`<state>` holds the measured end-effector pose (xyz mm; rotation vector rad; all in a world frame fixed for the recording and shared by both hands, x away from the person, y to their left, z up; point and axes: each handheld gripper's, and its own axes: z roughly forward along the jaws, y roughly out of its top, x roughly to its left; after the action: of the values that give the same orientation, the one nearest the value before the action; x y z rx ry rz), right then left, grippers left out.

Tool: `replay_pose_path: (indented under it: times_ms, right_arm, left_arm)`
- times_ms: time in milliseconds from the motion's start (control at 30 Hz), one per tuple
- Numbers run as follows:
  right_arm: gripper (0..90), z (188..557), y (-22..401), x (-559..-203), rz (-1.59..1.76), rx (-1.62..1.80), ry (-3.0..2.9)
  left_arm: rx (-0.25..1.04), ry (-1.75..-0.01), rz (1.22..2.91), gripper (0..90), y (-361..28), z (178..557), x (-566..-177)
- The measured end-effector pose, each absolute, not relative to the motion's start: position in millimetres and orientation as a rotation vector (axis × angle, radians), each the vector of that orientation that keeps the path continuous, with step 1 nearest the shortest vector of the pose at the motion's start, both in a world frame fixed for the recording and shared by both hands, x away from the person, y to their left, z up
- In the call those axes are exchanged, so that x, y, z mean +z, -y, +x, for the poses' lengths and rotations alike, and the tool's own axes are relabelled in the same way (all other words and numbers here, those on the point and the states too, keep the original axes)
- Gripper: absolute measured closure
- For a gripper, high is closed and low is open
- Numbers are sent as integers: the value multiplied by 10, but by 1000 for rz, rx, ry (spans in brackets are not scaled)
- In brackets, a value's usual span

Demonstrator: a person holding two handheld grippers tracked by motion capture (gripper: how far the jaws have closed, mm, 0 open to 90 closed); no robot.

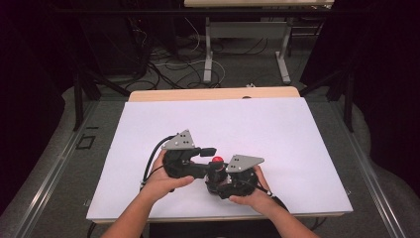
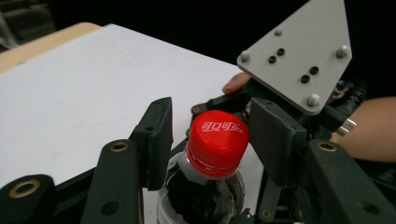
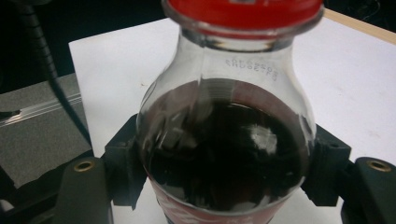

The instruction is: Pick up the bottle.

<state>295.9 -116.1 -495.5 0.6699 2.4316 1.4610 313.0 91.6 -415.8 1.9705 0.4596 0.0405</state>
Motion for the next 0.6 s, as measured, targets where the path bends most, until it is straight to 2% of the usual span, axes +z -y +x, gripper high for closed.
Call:
replay_pose_path:
  times_ms: [100, 267, 600]
  right_arm:
    - [296, 2949, 1144, -4962, 636, 1466, -2448]
    - [297, 2951, 1124, -4980, 628, 1467, -2442]
    - [297, 2970, 1148, -4980, 707, 1427, -2406]
  left_arm:
    - [1, -418, 1975, 575, -913, 3150, -4179]
    - [6, -423, 1973, 598, -867, 3156, -4212]
    - [232, -601, 1925, 616, -706, 2958, -4216]
